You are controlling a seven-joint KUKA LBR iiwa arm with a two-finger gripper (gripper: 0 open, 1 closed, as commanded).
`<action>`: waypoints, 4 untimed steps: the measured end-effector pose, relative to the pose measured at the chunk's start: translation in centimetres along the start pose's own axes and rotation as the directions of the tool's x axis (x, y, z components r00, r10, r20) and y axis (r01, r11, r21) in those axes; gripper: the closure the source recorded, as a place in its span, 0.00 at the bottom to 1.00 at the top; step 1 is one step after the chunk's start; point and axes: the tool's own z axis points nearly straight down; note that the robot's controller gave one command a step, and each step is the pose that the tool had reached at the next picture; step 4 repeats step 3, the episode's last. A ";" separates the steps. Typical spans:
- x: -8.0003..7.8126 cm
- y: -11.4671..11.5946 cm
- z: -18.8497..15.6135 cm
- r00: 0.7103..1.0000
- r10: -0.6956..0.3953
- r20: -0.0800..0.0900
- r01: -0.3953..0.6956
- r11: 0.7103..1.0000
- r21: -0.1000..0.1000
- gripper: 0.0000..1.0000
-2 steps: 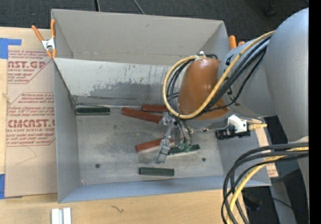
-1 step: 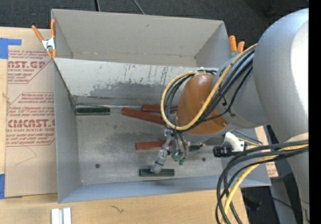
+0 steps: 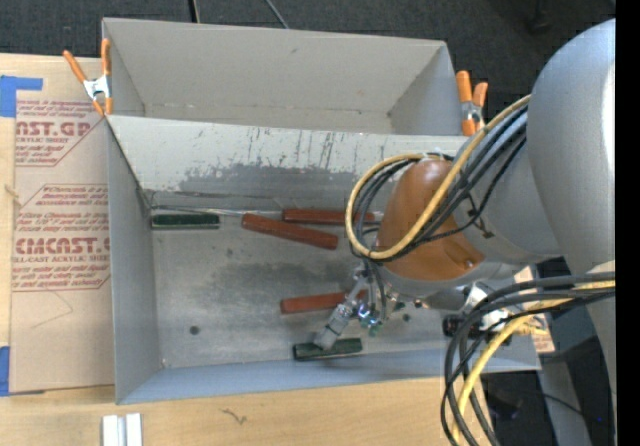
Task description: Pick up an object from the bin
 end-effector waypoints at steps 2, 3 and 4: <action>0.0 0.1 -1.7 1.000 -0.003 -0.001 0.003 1.000 0.000 1.00; 0.0 0.2 -5.0 1.000 -0.004 0.000 0.004 1.000 -0.001 1.00; 0.0 0.2 -5.0 1.000 -0.004 0.000 0.004 1.000 -0.001 1.00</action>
Offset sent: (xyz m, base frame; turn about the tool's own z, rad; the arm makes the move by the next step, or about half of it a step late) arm 0.0000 0.0000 0.0000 0.0000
